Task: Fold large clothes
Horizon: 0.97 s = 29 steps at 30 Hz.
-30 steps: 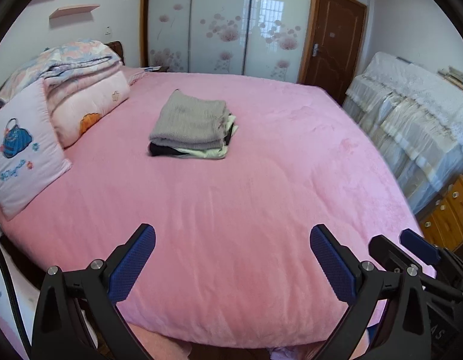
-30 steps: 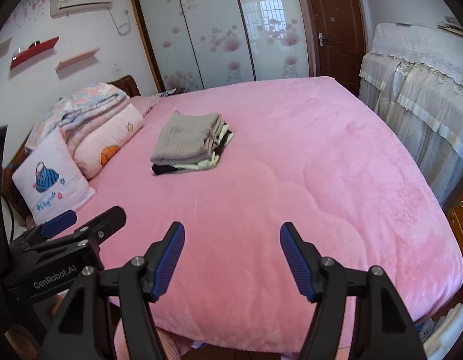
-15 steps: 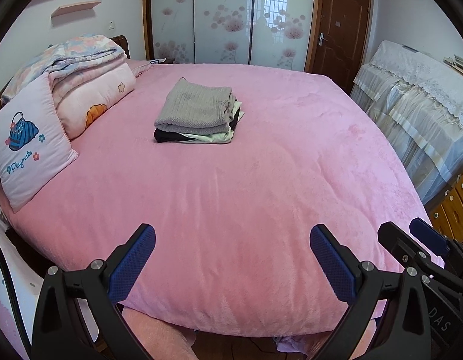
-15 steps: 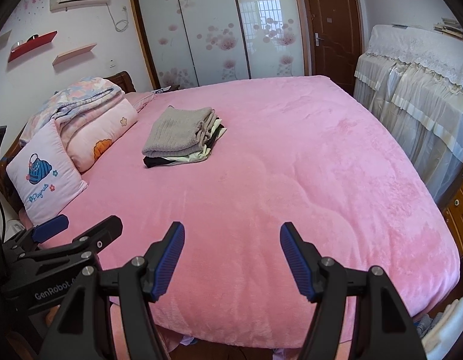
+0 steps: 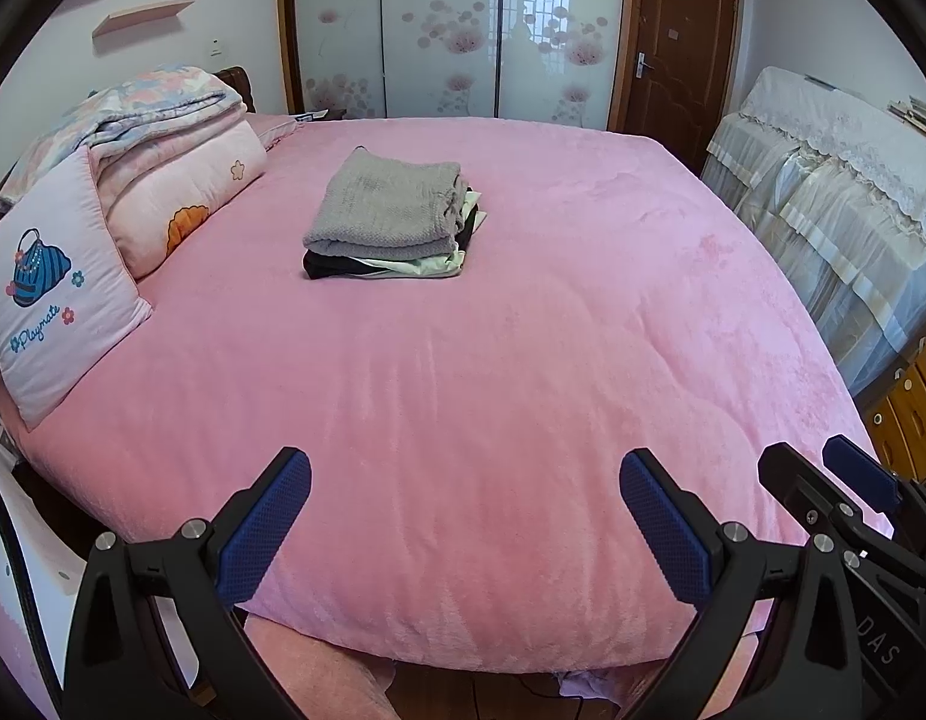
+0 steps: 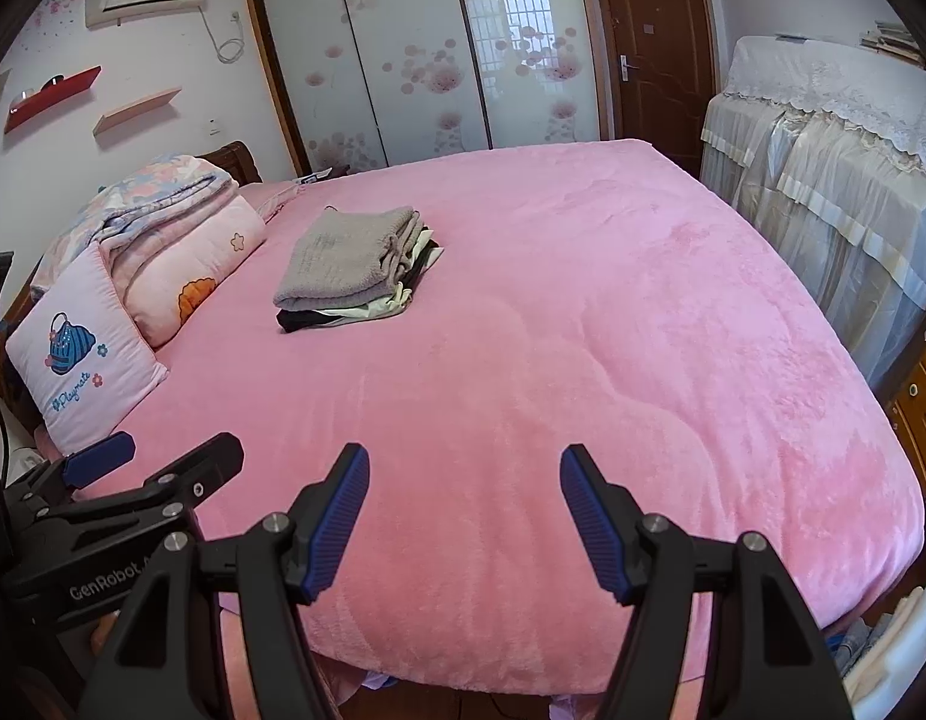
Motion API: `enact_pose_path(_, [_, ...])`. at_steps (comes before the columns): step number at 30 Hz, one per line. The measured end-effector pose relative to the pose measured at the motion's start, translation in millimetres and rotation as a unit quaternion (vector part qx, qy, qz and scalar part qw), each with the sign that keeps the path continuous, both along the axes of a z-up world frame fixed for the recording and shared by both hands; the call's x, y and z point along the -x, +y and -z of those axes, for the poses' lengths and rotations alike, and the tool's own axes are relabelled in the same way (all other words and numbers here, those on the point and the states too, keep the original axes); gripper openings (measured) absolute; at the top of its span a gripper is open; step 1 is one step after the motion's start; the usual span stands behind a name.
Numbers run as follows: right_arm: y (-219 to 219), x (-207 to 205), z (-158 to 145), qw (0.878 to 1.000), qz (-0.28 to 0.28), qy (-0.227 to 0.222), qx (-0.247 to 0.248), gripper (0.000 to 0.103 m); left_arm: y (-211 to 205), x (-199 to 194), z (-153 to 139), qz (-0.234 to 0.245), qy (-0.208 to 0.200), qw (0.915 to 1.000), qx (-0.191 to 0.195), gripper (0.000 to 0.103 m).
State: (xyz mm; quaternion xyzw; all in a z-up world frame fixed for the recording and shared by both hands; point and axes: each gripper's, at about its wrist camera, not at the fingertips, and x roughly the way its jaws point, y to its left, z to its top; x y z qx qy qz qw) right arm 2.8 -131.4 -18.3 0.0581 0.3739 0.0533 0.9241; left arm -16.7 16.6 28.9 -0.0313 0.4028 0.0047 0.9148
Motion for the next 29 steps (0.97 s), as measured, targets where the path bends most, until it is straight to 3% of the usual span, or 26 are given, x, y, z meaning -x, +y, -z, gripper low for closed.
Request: enact_pose_path(29, [-9, -6, -1, 1.0, 0.017, -0.005, 0.01, 0.067, -9, -14, 4, 0.022, 0.005, 0.9997, 0.008, 0.1])
